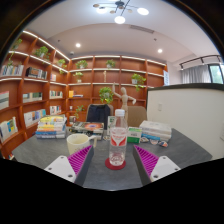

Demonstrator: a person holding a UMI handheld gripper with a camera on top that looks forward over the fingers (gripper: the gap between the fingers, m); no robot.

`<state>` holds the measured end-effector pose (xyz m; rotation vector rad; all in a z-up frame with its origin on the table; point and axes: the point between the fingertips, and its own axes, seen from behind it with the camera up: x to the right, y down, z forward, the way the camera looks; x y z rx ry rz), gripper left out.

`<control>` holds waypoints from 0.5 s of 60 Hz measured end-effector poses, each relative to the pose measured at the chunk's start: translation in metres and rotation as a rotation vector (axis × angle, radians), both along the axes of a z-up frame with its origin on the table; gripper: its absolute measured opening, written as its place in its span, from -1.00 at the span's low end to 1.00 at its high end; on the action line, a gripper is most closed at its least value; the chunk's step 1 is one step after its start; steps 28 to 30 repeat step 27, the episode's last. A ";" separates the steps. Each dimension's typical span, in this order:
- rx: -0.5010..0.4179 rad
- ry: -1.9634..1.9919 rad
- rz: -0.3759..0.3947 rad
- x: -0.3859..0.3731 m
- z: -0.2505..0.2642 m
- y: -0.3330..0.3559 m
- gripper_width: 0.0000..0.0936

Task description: Pour water

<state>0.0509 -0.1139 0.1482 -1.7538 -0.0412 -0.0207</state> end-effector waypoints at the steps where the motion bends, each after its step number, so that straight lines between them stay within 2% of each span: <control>1: 0.001 0.004 0.000 -0.001 0.001 -0.001 0.77; 30: 0.025 0.041 0.007 -0.012 0.026 -0.002 0.76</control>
